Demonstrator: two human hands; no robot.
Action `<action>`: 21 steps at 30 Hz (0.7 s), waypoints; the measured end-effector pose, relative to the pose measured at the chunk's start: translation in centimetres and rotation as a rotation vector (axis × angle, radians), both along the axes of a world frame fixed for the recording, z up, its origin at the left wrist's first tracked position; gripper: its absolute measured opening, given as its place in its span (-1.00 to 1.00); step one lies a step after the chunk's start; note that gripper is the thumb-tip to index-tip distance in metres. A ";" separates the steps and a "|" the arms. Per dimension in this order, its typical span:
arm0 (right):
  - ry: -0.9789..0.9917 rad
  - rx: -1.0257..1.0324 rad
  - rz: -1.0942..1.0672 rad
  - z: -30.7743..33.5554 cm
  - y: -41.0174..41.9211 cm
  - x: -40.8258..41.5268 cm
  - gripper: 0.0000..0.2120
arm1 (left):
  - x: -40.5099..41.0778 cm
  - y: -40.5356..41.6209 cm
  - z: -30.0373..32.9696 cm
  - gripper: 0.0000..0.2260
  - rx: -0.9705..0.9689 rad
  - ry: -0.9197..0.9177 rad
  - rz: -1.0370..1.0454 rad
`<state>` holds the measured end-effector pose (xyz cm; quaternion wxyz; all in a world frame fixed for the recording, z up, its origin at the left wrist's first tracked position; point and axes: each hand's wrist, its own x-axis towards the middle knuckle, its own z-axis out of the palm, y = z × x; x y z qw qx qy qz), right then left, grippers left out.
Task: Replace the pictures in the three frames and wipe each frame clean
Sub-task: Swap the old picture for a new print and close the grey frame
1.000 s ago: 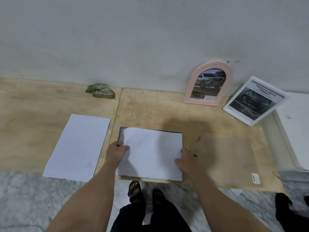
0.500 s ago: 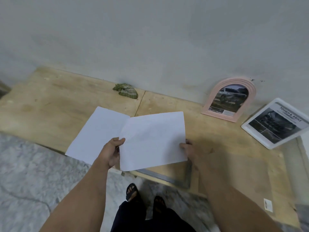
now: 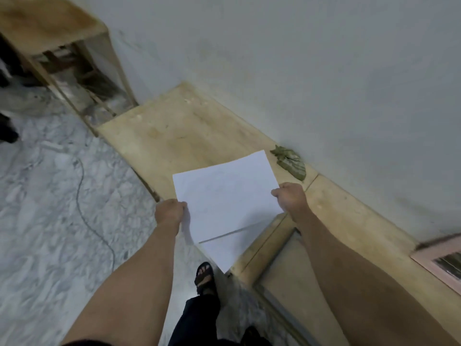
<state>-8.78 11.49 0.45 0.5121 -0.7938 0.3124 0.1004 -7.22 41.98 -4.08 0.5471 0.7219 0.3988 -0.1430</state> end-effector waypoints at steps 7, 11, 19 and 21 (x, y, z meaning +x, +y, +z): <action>0.062 -0.213 0.244 -3.6 6.8 14.3 -0.69 | 6.9 7.2 -3.8 -0.85 -0.016 0.045 0.060; 0.084 -0.318 0.295 -5.5 9.3 19.5 -0.86 | 9.3 9.1 -4.7 -0.81 -0.032 0.074 0.068; 0.128 -0.491 0.306 -7.7 10.7 22.6 -0.55 | 10.3 9.6 -4.6 -0.77 -0.055 0.033 0.067; 0.162 -0.528 0.312 -7.4 10.2 21.8 -0.47 | 9.3 9.4 -4.7 -0.83 -0.008 0.045 0.037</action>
